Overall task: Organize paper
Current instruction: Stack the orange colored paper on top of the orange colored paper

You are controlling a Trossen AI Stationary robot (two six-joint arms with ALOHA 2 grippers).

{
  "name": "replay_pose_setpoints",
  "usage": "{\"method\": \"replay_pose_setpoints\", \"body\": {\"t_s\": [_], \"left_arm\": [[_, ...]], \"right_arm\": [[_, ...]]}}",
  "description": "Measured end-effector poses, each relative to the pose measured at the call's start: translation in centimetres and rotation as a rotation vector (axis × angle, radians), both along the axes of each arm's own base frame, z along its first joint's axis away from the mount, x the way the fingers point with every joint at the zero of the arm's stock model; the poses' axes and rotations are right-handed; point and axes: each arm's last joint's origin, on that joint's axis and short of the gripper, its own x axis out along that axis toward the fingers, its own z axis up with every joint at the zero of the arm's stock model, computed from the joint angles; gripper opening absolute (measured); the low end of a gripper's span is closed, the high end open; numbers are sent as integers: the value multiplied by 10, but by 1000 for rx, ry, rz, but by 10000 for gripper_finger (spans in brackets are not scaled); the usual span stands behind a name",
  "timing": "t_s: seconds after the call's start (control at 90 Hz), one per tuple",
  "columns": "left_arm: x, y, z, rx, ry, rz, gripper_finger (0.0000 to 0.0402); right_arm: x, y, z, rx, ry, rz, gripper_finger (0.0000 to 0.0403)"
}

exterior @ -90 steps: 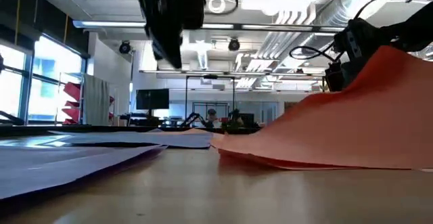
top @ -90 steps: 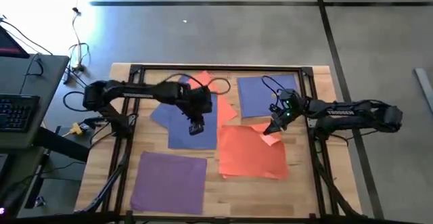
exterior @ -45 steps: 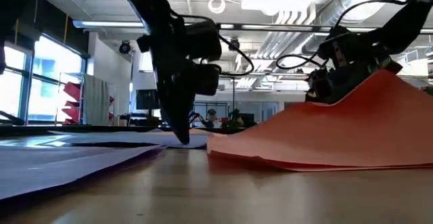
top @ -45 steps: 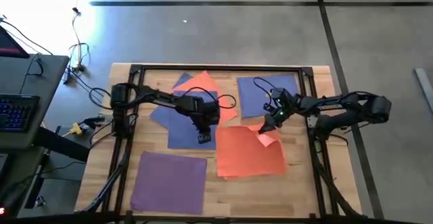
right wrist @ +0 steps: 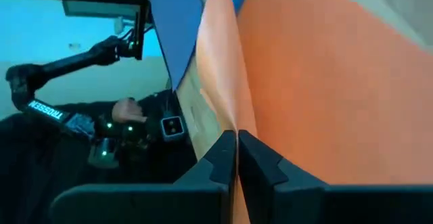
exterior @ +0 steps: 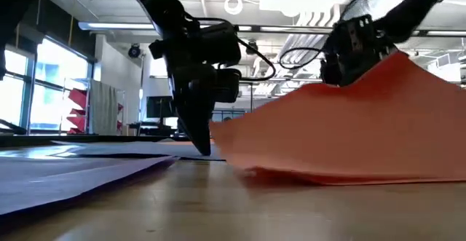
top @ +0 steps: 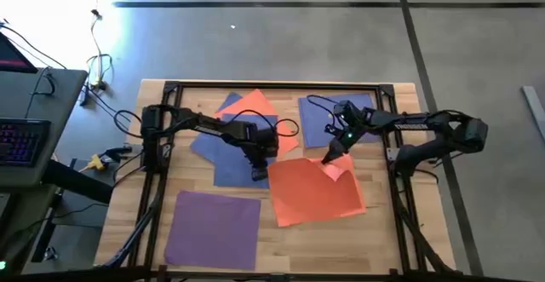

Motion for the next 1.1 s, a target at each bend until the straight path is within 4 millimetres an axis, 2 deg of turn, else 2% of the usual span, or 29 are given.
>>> {"method": "replay_pose_setpoints", "body": {"t_s": [0.189,0.356,0.489,0.756,1.1], "left_arm": [[-1,0,0,1,6,-1,0],[-1,0,0,5,8,1,0],[-1,0,0,8,9,1,0],[-1,0,-1,9,6,2,0],[0,1,-1,44,6,14,0]], "right_arm": [[-10,-14,5,14,78,-26,0],[-19,-7,-1,36,145,18,0],[-17,-3,-1,25,144,46,0],[-15,-3,-2,28,227,-32,0],[-13,-1,-1,134,288,-86,0]]}}
